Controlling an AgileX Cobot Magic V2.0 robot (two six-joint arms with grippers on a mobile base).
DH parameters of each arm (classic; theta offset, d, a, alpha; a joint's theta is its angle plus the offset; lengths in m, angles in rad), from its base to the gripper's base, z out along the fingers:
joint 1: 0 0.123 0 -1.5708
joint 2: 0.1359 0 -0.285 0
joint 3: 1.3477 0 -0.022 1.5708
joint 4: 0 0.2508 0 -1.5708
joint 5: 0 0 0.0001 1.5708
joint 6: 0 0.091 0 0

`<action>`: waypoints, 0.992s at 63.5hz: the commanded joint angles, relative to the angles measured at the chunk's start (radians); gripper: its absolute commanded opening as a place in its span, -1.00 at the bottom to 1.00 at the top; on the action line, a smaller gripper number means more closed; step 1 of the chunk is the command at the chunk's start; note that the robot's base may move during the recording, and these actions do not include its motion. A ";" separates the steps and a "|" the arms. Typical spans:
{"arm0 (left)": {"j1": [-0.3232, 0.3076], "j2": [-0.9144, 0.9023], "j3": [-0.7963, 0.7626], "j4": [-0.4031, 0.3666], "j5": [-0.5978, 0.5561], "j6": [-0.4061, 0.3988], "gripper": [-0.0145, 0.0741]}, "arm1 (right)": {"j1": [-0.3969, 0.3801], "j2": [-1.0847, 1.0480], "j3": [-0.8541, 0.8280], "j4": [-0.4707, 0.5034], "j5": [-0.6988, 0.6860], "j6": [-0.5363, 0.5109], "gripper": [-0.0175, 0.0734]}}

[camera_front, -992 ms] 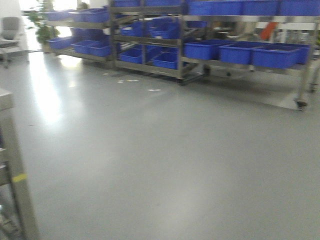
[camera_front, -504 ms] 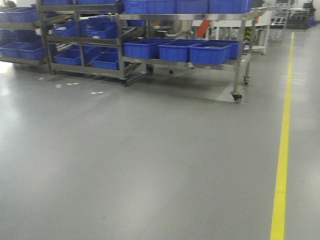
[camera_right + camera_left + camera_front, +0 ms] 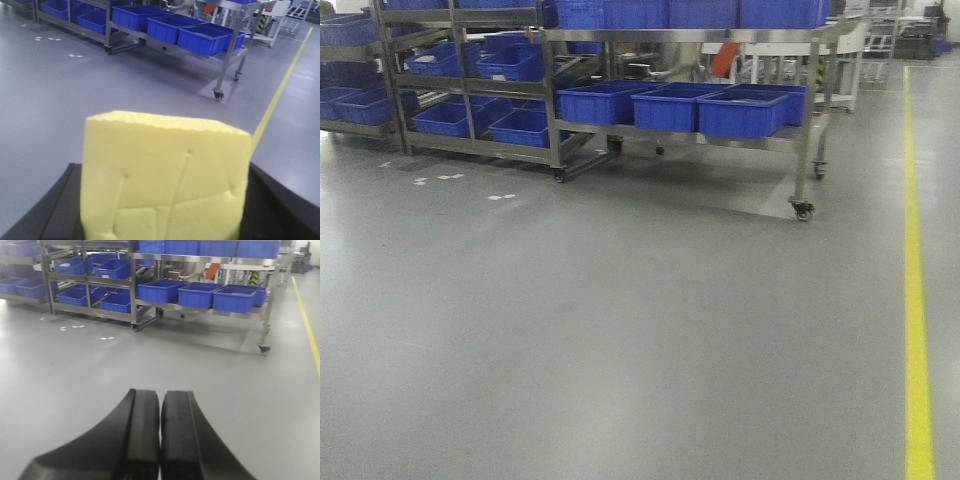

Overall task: Place yellow foam block on left shelf second layer
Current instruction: 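Drive the base away from the table, turning toward the room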

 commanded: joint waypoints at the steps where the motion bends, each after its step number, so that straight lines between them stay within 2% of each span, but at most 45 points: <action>1: 0.000 -0.013 0.028 -0.007 -0.083 -0.004 -0.36 | -0.006 0.024 -0.028 -0.008 -0.090 -0.008 0.00; 63: 0.000 -0.013 0.028 -0.007 -0.083 -0.004 -0.36 | -0.006 0.024 -0.028 -0.008 -0.090 -0.008 0.00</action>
